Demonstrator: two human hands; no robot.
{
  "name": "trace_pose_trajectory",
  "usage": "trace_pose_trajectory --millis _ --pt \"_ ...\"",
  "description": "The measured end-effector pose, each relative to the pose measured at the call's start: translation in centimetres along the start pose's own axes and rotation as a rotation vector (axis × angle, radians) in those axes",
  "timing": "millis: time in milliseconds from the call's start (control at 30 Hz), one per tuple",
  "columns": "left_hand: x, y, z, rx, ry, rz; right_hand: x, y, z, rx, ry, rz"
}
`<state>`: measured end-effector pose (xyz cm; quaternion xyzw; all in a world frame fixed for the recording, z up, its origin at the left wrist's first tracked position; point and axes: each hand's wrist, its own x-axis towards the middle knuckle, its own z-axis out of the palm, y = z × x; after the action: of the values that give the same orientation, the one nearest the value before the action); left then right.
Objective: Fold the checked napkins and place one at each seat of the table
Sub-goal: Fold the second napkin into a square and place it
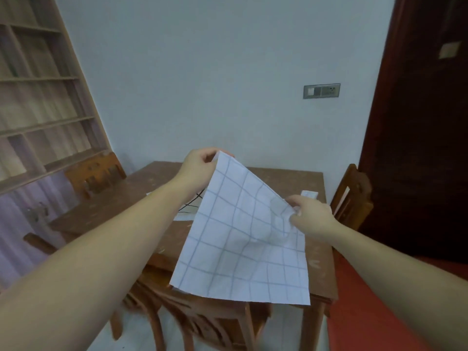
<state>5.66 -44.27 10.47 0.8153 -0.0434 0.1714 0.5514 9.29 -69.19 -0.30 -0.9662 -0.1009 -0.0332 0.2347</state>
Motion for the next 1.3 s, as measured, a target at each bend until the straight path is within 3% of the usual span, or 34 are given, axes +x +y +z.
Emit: trace_pose_trajectory --millis 300,567,767,1100,1300 --pt "1.2 -1.6 -3.4 -0.061 -0.072 0.038 -0.1 -3.2 5.3 0.04 0.105 0.076" --pt "2.5 -2.1 -5.2 -0.058 -0.083 0.022 -1.4 -4.0 7.6 0.166 0.058 0.012" --pt "3.2 -2.1 -5.6 -0.042 -0.074 0.051 -1.8 -4.0 8.6 0.086 0.083 0.11" --pt "3.2 -1.3 -6.0 -0.069 -0.101 0.075 -2.6 -2.7 9.2 0.108 -0.018 0.21" --pt "2.5 -0.8 -5.8 -0.004 -0.221 0.046 -2.5 -3.4 7.4 0.274 -0.073 0.067"
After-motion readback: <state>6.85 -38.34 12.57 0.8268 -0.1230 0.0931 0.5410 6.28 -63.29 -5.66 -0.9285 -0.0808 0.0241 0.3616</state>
